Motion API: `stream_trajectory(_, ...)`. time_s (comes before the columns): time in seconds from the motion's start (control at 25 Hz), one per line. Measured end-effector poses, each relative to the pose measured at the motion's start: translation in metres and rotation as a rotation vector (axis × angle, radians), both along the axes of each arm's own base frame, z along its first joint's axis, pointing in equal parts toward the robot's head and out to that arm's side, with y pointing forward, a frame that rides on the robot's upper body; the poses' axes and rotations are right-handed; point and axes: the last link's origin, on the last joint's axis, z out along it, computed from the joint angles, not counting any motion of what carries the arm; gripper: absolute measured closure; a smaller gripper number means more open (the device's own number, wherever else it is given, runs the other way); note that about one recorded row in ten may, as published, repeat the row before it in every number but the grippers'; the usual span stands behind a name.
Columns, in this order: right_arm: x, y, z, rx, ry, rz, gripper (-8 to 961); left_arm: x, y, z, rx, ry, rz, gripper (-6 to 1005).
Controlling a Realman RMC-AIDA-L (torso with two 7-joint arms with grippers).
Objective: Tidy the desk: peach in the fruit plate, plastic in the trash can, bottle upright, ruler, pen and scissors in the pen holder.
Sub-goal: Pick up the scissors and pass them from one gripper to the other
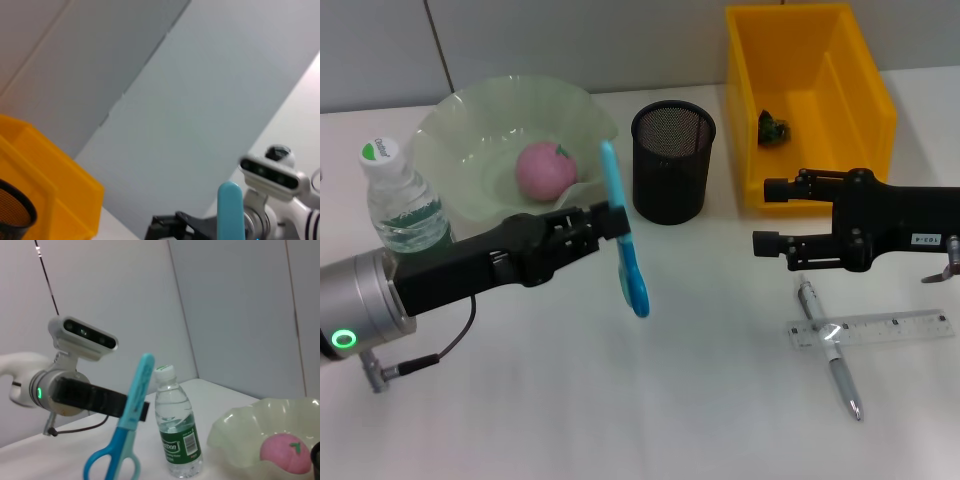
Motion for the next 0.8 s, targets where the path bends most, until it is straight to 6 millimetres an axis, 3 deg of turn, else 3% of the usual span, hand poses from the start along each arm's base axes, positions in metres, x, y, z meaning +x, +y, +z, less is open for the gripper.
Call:
stream_trajectory(0.16, -0.001, -0.002, -0.004, -0.006, 0.009, 0.009, 153, -0.003, -0.001, -0.001, 0.016, -0.021, 0.02, 761)
stream_trajectory(0.36, -0.002, -0.008, -0.011, 0.025, 0.038, 0.038, 153, -0.024, -0.01, -0.003, 0.148, -0.157, 0.172, 760)
stream_trajectory(0.8, -0.005, -0.022, -0.042, 0.117, 0.131, 0.128, 153, -0.036, -0.019, -0.007, 0.198, -0.22, 0.273, 757)
